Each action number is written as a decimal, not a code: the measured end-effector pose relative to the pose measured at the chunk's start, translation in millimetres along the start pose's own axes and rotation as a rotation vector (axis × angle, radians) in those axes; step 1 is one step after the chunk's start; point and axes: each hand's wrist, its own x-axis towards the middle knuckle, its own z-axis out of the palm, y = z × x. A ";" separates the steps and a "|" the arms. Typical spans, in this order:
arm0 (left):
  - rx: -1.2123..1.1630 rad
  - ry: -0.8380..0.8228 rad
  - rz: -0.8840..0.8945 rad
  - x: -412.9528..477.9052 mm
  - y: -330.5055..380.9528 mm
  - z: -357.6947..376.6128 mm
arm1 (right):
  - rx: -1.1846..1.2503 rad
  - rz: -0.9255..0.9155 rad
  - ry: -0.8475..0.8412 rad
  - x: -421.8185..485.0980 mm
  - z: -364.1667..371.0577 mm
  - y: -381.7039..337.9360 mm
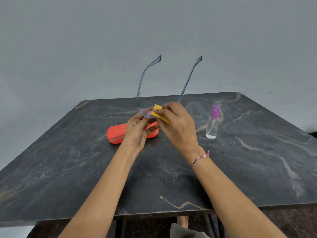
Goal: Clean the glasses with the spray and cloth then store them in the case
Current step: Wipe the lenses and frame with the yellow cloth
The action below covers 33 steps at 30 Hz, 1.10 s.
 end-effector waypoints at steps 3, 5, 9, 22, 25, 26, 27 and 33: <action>-0.059 -0.027 0.000 0.2 1.4 -1.1 | 0.030 0.005 -0.002 0.0 0.6 -1.8; -0.058 -0.038 0.018 0.1 1.0 -1.4 | 0.059 0.028 0.009 -0.1 0.1 -1.3; -0.022 -0.005 0.073 2.6 -2.2 -4.0 | 0.106 0.043 -0.006 -0.4 -0.2 -1.1; 0.137 -0.026 0.148 0.4 2.2 -7.6 | 0.092 0.082 -0.009 0.5 0.2 1.3; 0.158 -0.093 0.135 1.1 3.7 -11.0 | 0.080 0.088 -0.015 1.0 -0.1 4.3; 0.175 -0.107 0.132 1.1 4.1 -11.9 | 0.075 0.091 -0.016 1.1 -0.1 4.7; 0.194 -0.117 0.131 1.3 4.0 -12.6 | 0.068 0.093 -0.017 1.1 -0.1 5.1; 0.289 -0.052 0.194 0.1 5.4 -9.3 | -0.012 0.054 -0.042 1.2 -0.2 7.1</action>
